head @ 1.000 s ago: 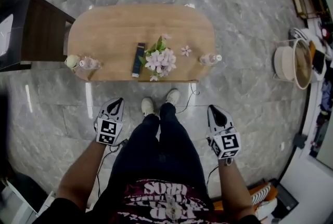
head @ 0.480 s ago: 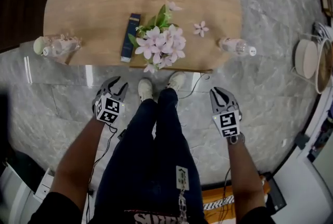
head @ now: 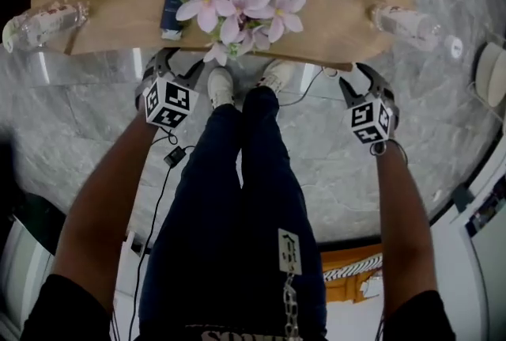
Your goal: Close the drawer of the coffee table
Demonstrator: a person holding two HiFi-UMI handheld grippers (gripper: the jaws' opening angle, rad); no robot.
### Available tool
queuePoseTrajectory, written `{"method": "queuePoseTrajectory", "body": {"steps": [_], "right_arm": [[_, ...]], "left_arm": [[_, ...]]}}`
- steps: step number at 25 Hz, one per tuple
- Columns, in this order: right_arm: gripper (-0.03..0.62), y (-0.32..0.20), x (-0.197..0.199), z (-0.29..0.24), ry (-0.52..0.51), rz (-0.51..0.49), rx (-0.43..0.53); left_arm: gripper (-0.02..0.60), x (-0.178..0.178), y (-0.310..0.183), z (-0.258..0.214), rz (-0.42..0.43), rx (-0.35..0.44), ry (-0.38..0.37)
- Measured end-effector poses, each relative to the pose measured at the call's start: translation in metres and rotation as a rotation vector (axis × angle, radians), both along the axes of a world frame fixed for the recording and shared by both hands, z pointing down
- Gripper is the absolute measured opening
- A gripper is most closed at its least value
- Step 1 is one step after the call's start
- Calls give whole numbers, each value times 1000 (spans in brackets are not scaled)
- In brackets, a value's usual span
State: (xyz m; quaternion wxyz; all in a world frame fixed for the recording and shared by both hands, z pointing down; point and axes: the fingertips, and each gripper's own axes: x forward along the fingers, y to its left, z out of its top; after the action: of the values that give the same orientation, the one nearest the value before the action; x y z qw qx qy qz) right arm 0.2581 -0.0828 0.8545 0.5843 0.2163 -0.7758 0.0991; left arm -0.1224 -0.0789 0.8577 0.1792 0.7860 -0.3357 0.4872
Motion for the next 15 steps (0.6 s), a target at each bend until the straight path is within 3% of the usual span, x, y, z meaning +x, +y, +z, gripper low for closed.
{"method": "queuePoseTrajectory", "body": {"steps": [4,9,11,13,15], "right_arm": [[232,-20,-11,10,-7,-93,49],[230,-8,-33,25,0,-237,34],[201,-14,-34,26,10,-228,65],[133,-17,-34,24,4,-195,83],[132,-17,-33,23,2,-194,82]], "left_arm": [[276,1,-4,7,-3,31,-32],[276,-1,-5,10,-45,42,-82],[275,-1,-11,13,-79,46,-84],[257,-2,-13,19,-135,18,-62],[232,-2,-17,24,-206,-17,-25]]}}
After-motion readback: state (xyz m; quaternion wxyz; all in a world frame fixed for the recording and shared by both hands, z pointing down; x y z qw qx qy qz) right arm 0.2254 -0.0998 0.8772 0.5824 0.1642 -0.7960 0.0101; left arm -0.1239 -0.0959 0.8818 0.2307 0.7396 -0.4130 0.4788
